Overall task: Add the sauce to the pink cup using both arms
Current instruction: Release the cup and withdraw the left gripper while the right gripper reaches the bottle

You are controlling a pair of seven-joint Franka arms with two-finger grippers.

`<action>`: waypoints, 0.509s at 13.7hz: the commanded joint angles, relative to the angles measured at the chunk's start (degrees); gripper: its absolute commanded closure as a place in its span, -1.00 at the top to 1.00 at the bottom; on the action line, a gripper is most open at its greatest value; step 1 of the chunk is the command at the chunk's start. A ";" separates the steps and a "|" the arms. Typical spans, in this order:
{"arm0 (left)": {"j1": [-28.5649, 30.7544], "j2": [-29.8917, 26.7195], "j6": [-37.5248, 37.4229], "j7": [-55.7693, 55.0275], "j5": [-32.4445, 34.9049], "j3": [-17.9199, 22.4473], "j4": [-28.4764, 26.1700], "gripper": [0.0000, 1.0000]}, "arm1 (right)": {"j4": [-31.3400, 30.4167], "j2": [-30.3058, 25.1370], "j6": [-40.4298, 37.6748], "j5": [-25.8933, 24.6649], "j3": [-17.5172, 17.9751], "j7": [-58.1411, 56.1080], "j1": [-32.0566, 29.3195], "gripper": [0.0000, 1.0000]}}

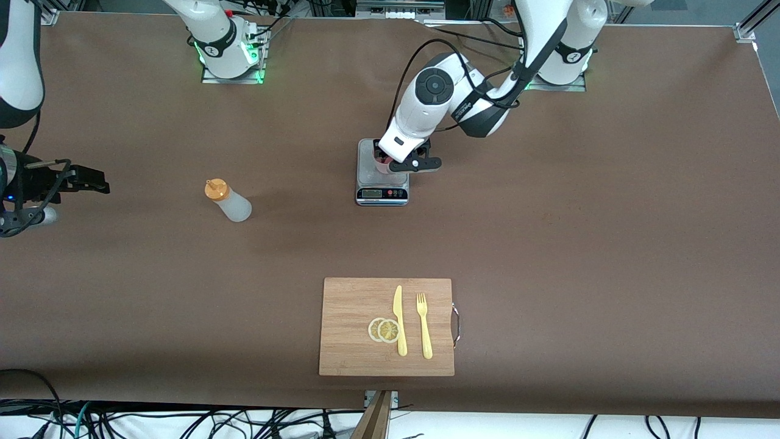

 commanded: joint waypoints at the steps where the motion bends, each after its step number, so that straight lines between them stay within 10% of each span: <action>1: 2.81 -6.22 -3.42 -0.57 1.38 0.36 -1.82 1.00 | 0.38 0.80 0.28 3.17 0.12 -11.39 -1.77 1.00; 7: 13.96 -17.03 -17.84 5.22 1.29 -0.08 -1.39 1.00 | -0.23 4.92 -0.16 12.83 0.12 -37.13 -4.23 1.00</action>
